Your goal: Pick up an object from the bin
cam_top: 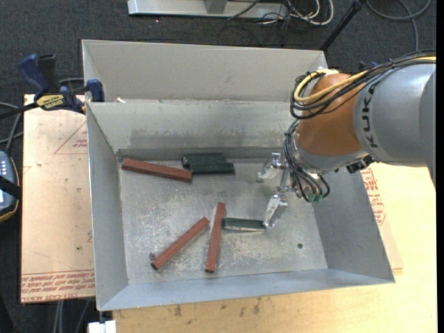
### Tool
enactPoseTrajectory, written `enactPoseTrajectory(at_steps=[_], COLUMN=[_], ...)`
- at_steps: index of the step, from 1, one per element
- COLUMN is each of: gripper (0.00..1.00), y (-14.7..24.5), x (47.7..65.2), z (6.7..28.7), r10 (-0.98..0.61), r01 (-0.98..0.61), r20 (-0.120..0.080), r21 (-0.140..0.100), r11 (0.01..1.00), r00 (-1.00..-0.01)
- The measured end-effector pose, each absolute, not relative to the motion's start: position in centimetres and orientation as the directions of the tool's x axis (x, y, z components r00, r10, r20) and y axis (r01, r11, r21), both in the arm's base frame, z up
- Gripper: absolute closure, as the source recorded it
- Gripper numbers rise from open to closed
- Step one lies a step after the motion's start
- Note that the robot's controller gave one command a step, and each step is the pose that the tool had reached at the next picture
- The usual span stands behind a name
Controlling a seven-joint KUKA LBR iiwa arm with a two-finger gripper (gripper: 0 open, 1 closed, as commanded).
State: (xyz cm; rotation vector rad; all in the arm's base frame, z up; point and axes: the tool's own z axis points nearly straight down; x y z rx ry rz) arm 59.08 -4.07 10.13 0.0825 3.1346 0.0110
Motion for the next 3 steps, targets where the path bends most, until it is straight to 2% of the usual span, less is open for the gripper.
enactPoseTrajectory(at_steps=[1,2,3], gripper=[1.00,1.00,1.00], y=[-0.7,-0.7,-0.9], x=[57.4,57.4,58.9], z=[8.0,8.0,24.6], r10=[-0.119,-0.119,-0.097], r01=[-0.118,-0.119,-0.097], r20=[-0.025,-0.025,-0.010], r21=[-0.007,-0.008,-0.001], r11=[0.993,0.993,0.995], r00=[-0.993,-0.993,-0.995])
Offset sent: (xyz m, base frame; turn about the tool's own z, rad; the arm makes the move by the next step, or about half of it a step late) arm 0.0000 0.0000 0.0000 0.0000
